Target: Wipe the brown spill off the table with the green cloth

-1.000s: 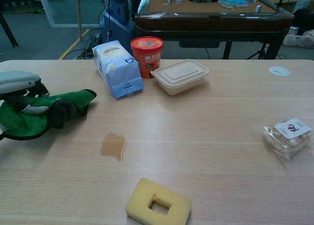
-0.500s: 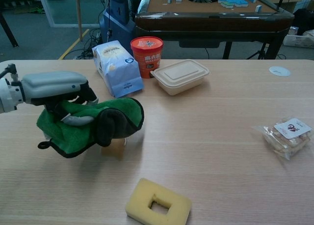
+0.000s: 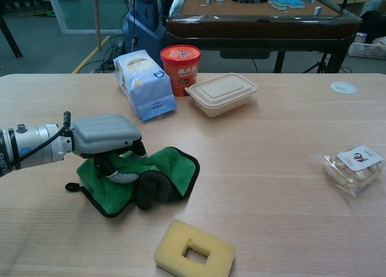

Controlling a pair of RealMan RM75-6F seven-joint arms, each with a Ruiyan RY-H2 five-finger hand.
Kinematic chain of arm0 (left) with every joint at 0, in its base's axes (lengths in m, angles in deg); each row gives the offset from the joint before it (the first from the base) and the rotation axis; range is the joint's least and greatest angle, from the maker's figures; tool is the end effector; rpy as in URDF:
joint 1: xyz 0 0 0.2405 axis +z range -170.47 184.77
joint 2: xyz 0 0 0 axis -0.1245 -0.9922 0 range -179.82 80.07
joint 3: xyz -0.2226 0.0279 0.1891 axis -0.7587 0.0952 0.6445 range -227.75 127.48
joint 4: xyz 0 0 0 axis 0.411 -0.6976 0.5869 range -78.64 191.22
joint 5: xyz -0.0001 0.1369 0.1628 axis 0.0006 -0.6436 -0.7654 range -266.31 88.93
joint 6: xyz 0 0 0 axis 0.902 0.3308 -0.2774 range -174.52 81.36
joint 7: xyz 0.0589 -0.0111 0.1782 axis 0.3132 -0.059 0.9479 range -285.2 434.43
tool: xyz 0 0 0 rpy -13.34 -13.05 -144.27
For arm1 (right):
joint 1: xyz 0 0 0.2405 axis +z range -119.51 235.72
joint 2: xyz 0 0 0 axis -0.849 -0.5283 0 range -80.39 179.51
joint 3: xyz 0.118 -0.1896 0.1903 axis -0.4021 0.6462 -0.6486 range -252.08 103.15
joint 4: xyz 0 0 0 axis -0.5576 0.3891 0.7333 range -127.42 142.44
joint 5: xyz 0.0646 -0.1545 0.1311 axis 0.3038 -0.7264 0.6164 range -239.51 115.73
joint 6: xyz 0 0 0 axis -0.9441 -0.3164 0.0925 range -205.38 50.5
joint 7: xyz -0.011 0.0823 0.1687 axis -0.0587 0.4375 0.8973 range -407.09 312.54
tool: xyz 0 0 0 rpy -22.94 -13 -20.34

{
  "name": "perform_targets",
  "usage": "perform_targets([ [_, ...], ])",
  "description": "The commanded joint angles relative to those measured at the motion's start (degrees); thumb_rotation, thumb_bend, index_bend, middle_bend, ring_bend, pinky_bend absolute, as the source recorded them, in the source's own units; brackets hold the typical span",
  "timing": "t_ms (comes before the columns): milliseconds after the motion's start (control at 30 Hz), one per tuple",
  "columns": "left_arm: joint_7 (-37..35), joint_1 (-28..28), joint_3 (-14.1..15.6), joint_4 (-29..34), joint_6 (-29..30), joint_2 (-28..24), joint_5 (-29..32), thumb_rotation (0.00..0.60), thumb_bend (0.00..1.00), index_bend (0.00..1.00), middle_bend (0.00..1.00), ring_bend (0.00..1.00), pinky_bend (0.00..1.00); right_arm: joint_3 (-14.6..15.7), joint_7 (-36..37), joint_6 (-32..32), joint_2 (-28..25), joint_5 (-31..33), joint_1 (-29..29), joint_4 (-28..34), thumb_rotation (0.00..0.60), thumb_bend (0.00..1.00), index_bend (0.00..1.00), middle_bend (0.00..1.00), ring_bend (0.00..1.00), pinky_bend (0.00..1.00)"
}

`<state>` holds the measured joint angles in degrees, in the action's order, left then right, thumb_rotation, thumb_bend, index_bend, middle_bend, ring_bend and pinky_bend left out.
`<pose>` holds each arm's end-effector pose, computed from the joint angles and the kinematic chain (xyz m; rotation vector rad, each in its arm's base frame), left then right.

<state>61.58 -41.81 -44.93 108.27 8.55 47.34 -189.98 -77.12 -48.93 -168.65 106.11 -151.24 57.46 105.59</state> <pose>-0.1856 0.4053 -0.0993 -2.3852 -0.5511 -0.8860 -0.3335 -0.1936 0.2220 1.3485 -0.8133 0.8846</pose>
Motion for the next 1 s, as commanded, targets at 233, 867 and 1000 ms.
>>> perform_targets([
  [233, 4.91, 0.88, 1.31, -10.63, 0.83, 2.01, 0.39, 0.6, 0.38, 0.72, 0.73, 0.76, 1.0, -0.12, -0.05, 0.13, 0.05, -0.17, 0.14, 0.01, 0.6, 0.37, 0.25, 0.28, 0.2, 0.27],
  [867, 5.32, 1.76, 5.24, -9.4, 4.75, 3.33, -2.54, 0.6, 0.38, 0.72, 0.73, 0.76, 1.0, -0.06, -0.49, -0.11, -0.14, -0.47, -0.04, 0.63, 0.6, 0.37, 0.25, 0.28, 0.2, 0.27],
  [1000, 5.8, 1.12, 6.1, -6.95, 6.48, 3.86, -4.4, 0.6, 0.38, 0.72, 0.73, 0.76, 1.0, 0.08, -0.18, -0.21, -0.03, -0.35, -0.29, 0.34, 0.6, 0.37, 0.25, 0.28, 0.2, 0.26],
])
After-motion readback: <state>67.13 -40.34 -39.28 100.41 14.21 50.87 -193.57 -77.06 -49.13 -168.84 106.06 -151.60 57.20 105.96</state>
